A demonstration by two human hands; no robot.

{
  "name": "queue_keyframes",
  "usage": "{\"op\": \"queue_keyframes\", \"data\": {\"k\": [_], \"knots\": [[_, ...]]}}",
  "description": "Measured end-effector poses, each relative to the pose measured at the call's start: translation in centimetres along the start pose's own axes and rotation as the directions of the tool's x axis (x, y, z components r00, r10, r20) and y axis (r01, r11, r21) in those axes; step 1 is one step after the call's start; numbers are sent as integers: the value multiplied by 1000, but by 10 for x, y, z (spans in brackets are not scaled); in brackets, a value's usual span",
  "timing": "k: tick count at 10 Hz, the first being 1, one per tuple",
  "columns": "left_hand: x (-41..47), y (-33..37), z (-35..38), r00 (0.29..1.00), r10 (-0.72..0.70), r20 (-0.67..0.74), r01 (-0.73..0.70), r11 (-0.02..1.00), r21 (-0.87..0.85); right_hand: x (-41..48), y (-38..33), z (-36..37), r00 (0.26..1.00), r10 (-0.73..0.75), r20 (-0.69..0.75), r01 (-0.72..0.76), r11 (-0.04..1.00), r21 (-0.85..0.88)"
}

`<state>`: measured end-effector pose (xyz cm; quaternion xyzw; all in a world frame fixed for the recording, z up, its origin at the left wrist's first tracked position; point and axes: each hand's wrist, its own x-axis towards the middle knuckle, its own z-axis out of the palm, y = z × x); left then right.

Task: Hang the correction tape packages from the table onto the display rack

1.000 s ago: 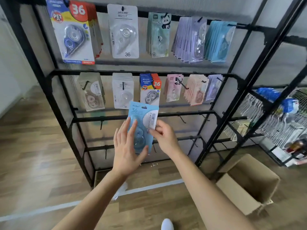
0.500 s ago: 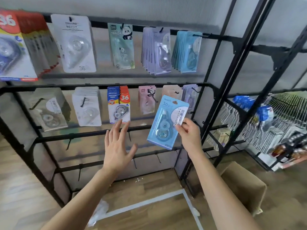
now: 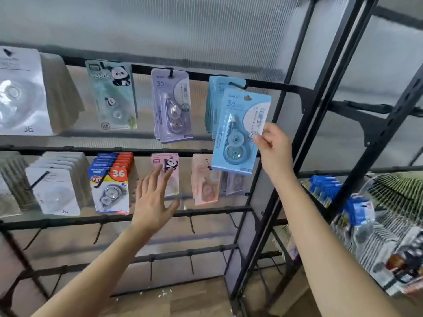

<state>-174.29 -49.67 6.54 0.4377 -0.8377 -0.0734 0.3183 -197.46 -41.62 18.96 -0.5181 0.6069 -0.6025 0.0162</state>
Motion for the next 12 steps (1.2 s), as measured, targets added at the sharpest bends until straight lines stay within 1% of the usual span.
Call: {"op": "queue_keyframes", "data": {"k": [1, 3, 5, 6, 7, 8, 9, 11, 12], "knots": [[22, 3, 10, 998, -26, -63, 28, 999, 30, 28, 2, 1, 1000, -16, -16, 16, 999, 33], [50, -1, 25, 996, -57, -70, 65, 991, 118, 50, 19, 10, 999, -3, 32, 0, 997, 71], [60, -9, 42, 996, -76, 46, 53, 924, 379, 66, 34, 20, 998, 19, 55, -24, 995, 96], [67, -10, 44, 995, -89, 43, 61, 894, 443, 81, 37, 30, 995, 68, 71, -72, 996, 56], [70, -10, 47, 993, -114, 24, 90, 883, 461, 100, 40, 43, 993, 107, 56, -106, 994, -26], [72, -11, 52, 991, -136, 7, 115, 862, 494, 117, 44, 52, 993, 119, -1, -118, 983, -140], [73, -13, 54, 988, -156, 5, 132, 849, 512, 123, 49, 57, 993, 92, -68, -104, 973, -204], [70, -10, 51, 981, -190, 42, 141, 841, 523, 108, 52, 56, 992, 61, -113, -82, 978, -193], [72, -5, 47, 969, -239, 58, 186, 866, 464, 90, 47, 55, 988, 18, -156, -48, 981, -188]]}}
